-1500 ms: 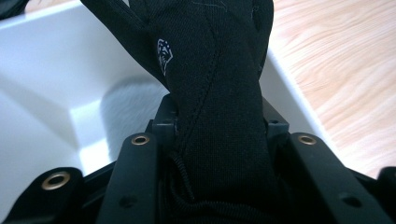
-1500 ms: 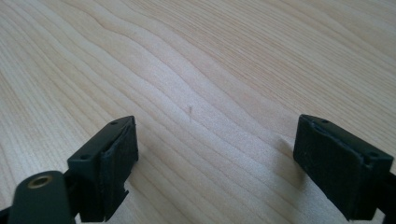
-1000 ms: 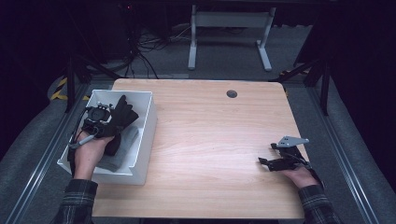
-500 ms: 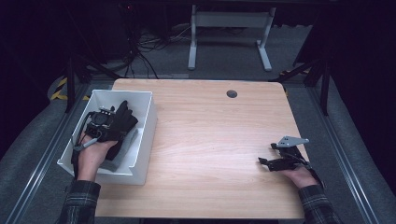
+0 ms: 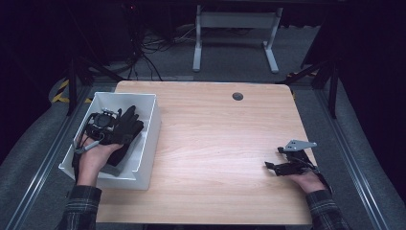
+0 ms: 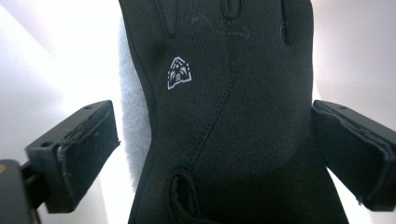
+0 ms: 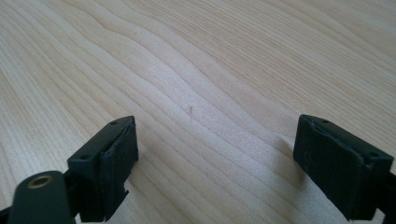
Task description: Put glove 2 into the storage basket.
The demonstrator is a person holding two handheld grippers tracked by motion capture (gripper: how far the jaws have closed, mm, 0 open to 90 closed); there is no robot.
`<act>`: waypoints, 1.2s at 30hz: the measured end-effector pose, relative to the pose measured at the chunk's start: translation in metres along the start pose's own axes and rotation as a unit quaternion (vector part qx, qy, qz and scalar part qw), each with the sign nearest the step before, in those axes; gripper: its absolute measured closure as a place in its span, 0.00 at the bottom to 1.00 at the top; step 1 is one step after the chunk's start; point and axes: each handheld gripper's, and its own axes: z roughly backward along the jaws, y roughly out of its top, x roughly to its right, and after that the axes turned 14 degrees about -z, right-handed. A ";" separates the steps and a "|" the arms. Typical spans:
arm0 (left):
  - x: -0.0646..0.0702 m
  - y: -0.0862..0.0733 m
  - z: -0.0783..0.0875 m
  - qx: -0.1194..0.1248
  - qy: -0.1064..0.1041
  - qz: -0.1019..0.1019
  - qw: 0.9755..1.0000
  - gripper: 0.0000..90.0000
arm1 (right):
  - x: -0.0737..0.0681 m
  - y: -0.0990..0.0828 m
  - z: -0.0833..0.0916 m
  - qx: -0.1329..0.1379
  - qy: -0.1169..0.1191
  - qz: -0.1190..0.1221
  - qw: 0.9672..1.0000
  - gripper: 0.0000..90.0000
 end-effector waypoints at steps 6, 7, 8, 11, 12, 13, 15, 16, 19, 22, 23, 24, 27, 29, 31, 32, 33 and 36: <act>0.002 0.002 0.001 0.005 -0.005 -0.005 1.000 0.00 | 0.000 0.000 0.000 0.000 0.000 0.000 1.000 0.16; 0.003 0.003 0.001 0.006 -0.005 -0.009 1.000 0.00 | 0.000 0.000 0.000 0.000 0.001 0.000 1.000 0.16; 0.003 0.003 0.001 0.006 -0.003 -0.010 1.000 0.00 | 0.000 0.000 0.000 0.000 0.001 0.001 1.000 0.16; 0.003 0.004 0.003 0.018 -0.006 -0.009 1.000 0.00 | 0.000 0.000 0.000 -0.001 0.001 0.001 1.000 0.16; 0.003 0.004 0.003 0.018 -0.006 -0.009 1.000 0.00 | 0.000 0.000 0.000 -0.001 0.002 0.001 1.000 0.16; 0.001 0.005 0.004 0.021 -0.005 -0.010 1.000 0.00 | 0.000 0.000 0.000 -0.001 0.001 0.001 1.000 0.16; 0.001 0.005 0.003 0.020 -0.007 -0.010 1.000 0.00 | 0.000 0.000 0.000 -0.001 0.001 0.001 1.000 0.16; 0.001 0.005 0.003 0.023 -0.006 -0.011 1.000 0.00 | 0.000 0.000 0.000 -0.001 0.001 0.002 1.000 0.16; 0.003 0.006 0.007 0.038 -0.020 -0.012 0.999 0.00 | 0.000 0.000 0.000 -0.001 0.001 0.002 1.000 0.16; 0.006 0.007 0.004 0.033 -0.020 -0.020 0.999 0.00 | 0.000 0.000 0.000 -0.001 0.001 0.002 1.000 0.16; 0.005 0.007 0.004 0.031 -0.019 -0.020 0.999 0.00 | 0.000 0.000 0.000 -0.001 0.001 0.002 1.000 0.16; 0.004 0.007 0.003 0.030 -0.018 -0.018 0.999 0.00 | 0.000 0.000 0.000 -0.001 0.001 0.002 1.000 0.16; 0.001 0.006 0.004 0.032 -0.010 -0.013 0.999 0.00 | 0.000 0.000 0.000 -0.001 0.002 0.002 1.000 0.16; 0.000 0.005 0.005 0.031 -0.009 -0.012 0.999 0.00 | 0.000 0.000 0.000 -0.001 0.002 0.002 1.000 0.16; 0.000 0.004 0.006 0.033 -0.007 -0.010 0.999 0.00 | 0.000 0.000 0.000 -0.001 0.002 0.002 1.000 0.16; 0.000 0.003 0.006 0.033 -0.007 -0.010 0.999 0.00 | 0.000 0.000 0.000 -0.001 0.002 0.002 1.000 0.16; 0.000 0.003 0.006 0.033 -0.009 -0.008 0.999 0.00 | 0.000 0.000 0.000 -0.001 0.002 0.002 1.000 0.16; 0.001 0.002 0.007 0.037 -0.008 -0.010 0.999 0.00 | 0.000 0.000 0.000 -0.001 0.002 0.002 1.000 0.16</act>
